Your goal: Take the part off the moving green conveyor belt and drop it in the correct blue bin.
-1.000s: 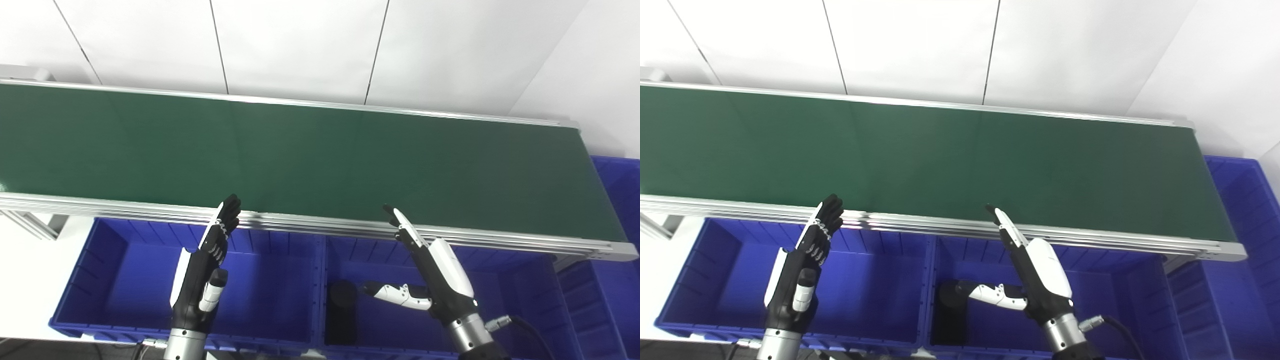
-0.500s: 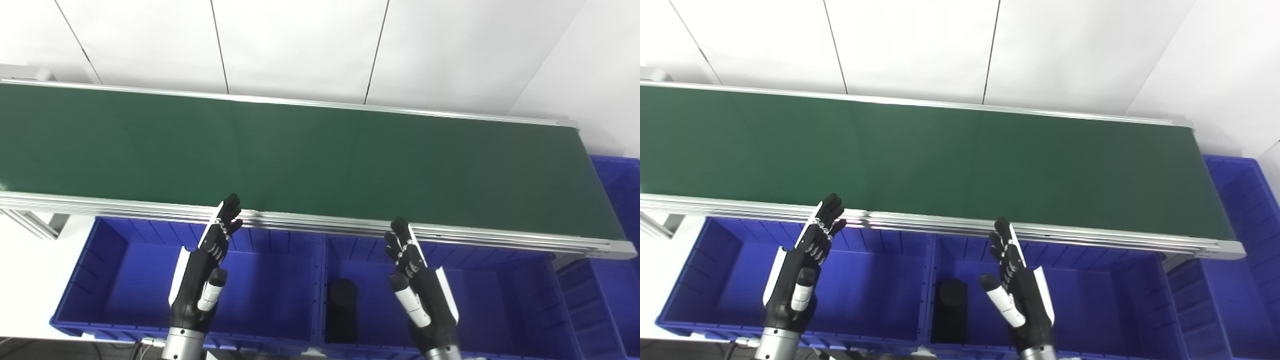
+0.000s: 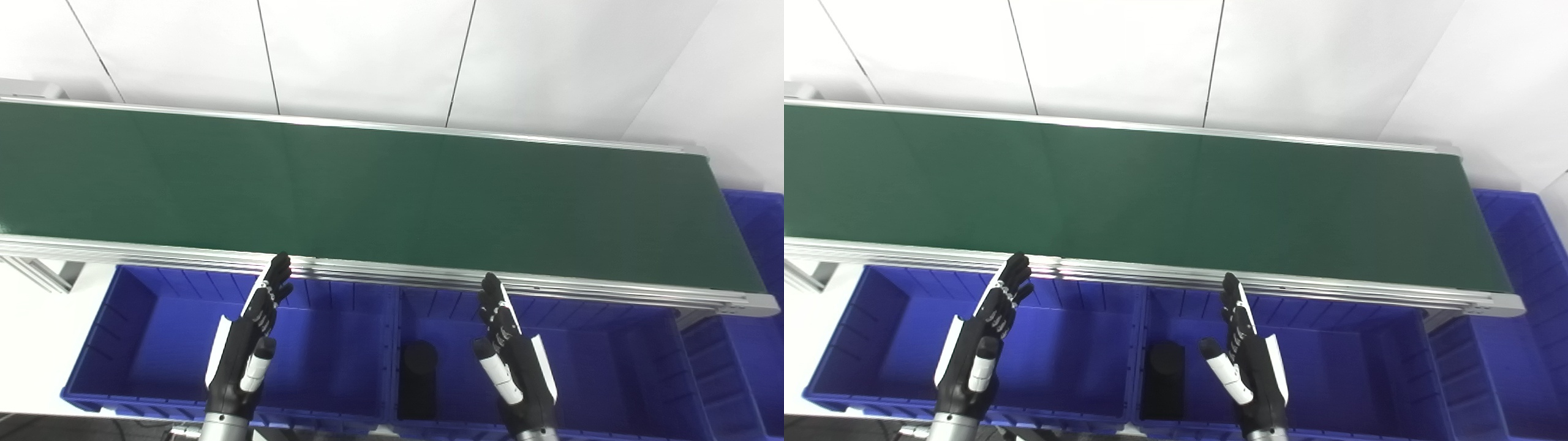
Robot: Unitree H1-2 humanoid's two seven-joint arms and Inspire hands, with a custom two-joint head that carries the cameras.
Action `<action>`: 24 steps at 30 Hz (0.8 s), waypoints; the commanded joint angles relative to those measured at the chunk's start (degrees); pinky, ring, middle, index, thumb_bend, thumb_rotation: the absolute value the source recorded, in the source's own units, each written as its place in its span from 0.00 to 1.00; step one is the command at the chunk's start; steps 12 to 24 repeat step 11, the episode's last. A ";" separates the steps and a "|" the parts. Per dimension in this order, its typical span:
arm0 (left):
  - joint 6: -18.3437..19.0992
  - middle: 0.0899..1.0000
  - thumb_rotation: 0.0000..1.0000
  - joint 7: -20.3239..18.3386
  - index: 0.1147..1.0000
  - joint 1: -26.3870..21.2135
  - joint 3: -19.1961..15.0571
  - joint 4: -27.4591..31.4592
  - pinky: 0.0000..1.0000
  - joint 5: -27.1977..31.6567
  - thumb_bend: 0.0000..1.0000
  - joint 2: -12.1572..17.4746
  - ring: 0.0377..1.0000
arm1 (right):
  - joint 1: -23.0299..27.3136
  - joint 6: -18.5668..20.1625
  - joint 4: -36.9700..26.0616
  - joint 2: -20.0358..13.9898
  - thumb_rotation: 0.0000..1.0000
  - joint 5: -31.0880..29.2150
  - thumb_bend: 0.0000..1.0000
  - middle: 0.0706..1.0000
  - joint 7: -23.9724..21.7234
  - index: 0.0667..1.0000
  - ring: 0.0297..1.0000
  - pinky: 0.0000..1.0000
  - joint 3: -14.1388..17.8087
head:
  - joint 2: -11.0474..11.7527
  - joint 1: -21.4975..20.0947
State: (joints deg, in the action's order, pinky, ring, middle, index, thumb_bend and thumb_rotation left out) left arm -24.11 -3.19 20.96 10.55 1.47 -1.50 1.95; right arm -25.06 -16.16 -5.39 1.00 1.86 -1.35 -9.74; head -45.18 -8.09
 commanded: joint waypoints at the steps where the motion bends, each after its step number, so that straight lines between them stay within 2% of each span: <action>1: -2.53 0.96 0.96 -0.73 0.94 -0.08 -0.10 0.77 0.93 0.23 0.79 0.44 0.96 | -0.70 -4.21 -0.62 0.99 0.77 0.91 0.84 1.00 0.66 1.00 1.00 1.00 -0.12 | 0.08 0.11; 6: -2.65 0.96 0.97 -0.86 0.93 0.27 0.23 0.95 0.93 0.26 0.77 0.60 0.95 | -1.77 -4.01 -1.72 1.72 0.69 -3.74 0.82 1.00 -0.89 1.00 1.00 1.00 -1.05 | 0.90 -0.05; 24: -2.75 0.96 0.98 -0.72 0.94 0.52 0.34 0.96 0.94 -0.20 0.77 0.68 0.96 | -2.21 -4.54 -1.41 2.20 0.70 -2.93 0.83 1.00 -0.23 1.00 1.00 1.00 -1.14 | 1.13 -0.61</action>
